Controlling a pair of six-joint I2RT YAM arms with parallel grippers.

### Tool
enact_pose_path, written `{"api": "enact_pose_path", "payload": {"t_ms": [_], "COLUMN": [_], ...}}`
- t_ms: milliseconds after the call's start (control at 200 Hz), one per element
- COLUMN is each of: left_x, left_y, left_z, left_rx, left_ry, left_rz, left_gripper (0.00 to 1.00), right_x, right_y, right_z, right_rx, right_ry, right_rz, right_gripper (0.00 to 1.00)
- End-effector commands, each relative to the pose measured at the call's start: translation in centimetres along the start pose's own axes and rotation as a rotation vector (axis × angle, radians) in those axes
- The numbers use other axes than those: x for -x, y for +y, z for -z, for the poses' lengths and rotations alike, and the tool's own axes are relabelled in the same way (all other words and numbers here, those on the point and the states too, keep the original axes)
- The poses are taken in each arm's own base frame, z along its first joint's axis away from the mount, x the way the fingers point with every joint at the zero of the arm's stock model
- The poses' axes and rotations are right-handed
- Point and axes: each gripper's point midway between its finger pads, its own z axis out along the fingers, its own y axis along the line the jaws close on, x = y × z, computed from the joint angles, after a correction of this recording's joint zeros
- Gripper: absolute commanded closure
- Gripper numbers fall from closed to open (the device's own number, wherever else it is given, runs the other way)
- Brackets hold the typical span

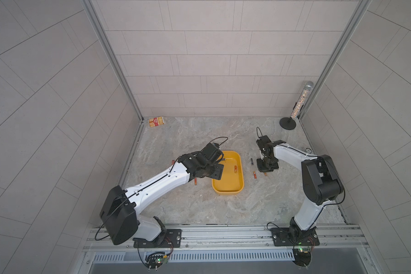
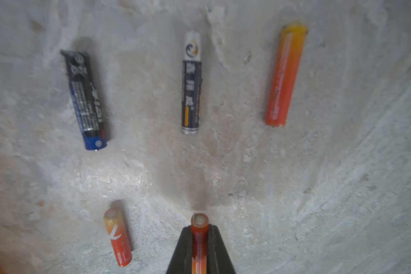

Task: Take the batteries out of the storage box
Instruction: Place the battery at the center of the board.

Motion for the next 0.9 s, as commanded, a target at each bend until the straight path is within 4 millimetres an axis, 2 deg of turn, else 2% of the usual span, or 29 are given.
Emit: {"api": "enact_pose_path", "payload": {"t_ms": [0, 265, 315, 395, 731, 896], "left_x": [-0.4, 0.0, 0.1, 0.3, 0.5, 0.4], "left_y": [0.5, 0.6, 0.5, 0.5, 0.6, 0.6], "left_z": [-0.5, -0.8, -0.9, -0.9, -0.6, -0.6], "left_rx": [0.038, 0.066, 0.064, 0.064, 0.075, 0.076], "left_ry": [0.026, 0.047, 0.048, 0.047, 0.046, 0.049], "left_rz": [0.016, 0.004, 0.003, 0.001, -0.012, -0.012], "left_gripper": [0.34, 0.35, 0.35, 0.35, 0.35, 0.35], "right_x": [0.9, 0.8, 0.7, 0.5, -0.6, -1.0], "right_y": [0.3, 0.4, 0.4, 0.4, 0.8, 0.8], "right_z": [-0.5, -1.7, -1.9, -2.0, -1.0, -1.1], "right_rx": [-0.013, -0.019, -0.023, -0.021, -0.025, -0.032], "right_ry": [-0.009, 0.018, 0.018, 0.023, 0.016, 0.031], "right_rz": [-0.008, -0.014, -0.015, -0.015, -0.008, -0.005], "right_gripper": [1.0, 1.0, 0.96, 0.95, 0.97, 0.98]}}
